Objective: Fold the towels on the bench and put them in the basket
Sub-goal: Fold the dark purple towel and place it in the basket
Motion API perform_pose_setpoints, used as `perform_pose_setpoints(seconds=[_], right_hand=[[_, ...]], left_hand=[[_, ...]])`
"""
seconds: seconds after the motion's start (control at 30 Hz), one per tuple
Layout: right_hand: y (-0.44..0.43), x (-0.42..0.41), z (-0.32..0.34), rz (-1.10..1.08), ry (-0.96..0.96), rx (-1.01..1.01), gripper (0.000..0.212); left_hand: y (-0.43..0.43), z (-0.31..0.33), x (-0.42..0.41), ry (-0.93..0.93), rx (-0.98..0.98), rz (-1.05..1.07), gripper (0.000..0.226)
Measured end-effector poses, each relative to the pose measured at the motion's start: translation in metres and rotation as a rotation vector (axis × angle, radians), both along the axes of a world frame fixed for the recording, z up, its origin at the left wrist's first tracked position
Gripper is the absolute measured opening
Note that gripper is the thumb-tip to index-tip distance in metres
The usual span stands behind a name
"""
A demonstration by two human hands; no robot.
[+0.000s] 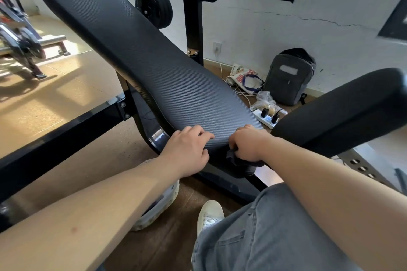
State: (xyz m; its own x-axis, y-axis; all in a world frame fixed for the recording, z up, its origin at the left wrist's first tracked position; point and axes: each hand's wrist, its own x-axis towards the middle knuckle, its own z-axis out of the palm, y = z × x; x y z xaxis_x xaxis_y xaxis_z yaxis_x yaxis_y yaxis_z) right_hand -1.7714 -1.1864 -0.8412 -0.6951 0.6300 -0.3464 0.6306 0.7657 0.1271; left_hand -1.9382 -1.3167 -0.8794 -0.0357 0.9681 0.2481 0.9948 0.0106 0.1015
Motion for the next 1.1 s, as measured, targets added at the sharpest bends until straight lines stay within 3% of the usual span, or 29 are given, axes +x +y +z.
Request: perform_pose_setpoints(seconds=[0.1,0.2,0.3,0.4,0.5,0.63,0.9,1.1], right_hand=[[-0.003,-0.002,-0.001,0.018,0.044,0.012,0.02],[-0.007,-0.007,0.003,-0.041,0.331,-0.027,0.015],[-0.011,-0.012,0.012,-0.113,0.671,-0.187,0.009],[-0.017,-0.017,0.02,-0.139,0.809,-0.3,0.008],[-0.02,-0.022,0.023,-0.186,0.908,-0.387,0.014],[-0.021,-0.018,0.026,-0.206,0.851,-0.619,0.031],[-0.028,-0.027,0.021,-0.092,0.598,-0.47,0.03],[-0.045,-0.044,0.032,-0.102,0.909,-0.804,0.033]], left_hand=[[0.002,-0.001,0.002,0.05,-0.02,-0.016,0.047],[0.001,0.0,0.006,0.039,-0.032,-0.006,0.048],[0.002,0.003,0.01,-0.271,-0.013,0.046,0.045],[0.004,0.011,0.008,-0.642,0.017,0.128,0.036],[0.003,0.017,0.001,-0.749,0.054,0.136,0.019],[-0.001,0.023,-0.015,-0.796,0.138,0.264,0.015],[-0.017,0.037,-0.029,-0.807,0.213,0.247,0.016],[-0.02,0.044,-0.039,-0.828,0.27,0.2,0.005]])
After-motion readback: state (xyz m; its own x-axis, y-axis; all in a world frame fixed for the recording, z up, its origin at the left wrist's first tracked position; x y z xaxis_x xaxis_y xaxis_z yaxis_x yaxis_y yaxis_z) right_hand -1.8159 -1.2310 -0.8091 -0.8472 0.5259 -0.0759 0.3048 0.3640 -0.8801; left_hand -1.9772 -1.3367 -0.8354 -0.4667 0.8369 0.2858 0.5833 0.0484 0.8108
